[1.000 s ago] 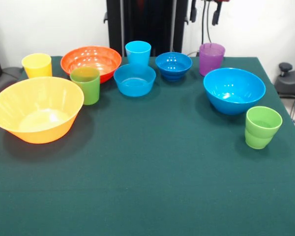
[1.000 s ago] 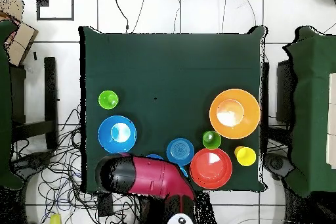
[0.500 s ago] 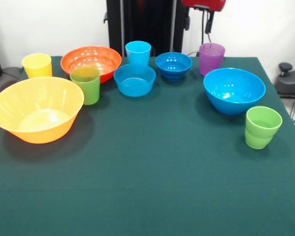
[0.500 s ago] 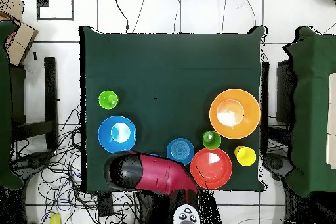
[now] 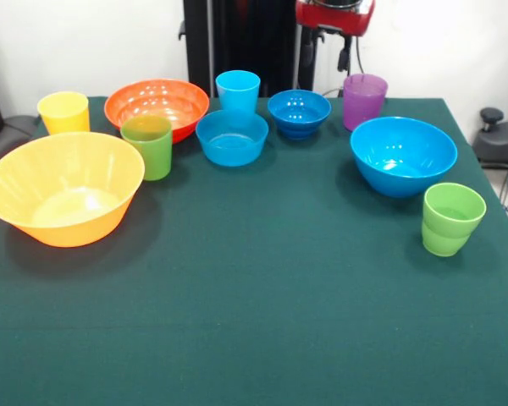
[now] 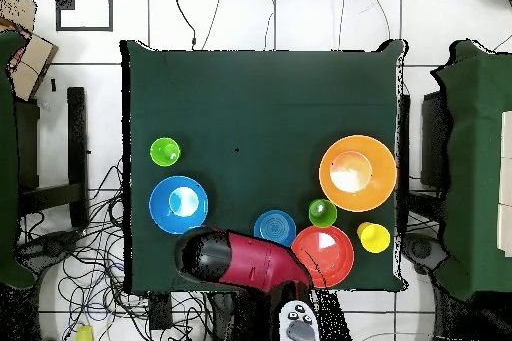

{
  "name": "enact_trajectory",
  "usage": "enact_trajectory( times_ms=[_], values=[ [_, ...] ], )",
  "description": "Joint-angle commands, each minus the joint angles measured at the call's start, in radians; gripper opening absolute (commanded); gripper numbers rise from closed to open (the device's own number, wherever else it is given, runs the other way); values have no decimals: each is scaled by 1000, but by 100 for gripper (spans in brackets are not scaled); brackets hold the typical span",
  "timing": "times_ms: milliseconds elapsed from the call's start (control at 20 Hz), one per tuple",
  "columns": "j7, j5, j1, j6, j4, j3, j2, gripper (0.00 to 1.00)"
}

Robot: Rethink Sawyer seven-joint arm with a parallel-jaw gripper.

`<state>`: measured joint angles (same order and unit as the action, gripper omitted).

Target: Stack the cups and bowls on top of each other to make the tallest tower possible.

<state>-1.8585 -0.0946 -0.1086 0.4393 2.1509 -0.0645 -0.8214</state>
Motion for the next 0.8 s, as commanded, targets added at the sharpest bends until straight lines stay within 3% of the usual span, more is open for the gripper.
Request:
enact_trajectory(
  times_ms=[50, 800],
  values=[
    [-111, 36, -5, -94, -25, 44, 74, 100],
    [-170, 12, 6, -246, -10, 22, 199, 100]
  ],
)
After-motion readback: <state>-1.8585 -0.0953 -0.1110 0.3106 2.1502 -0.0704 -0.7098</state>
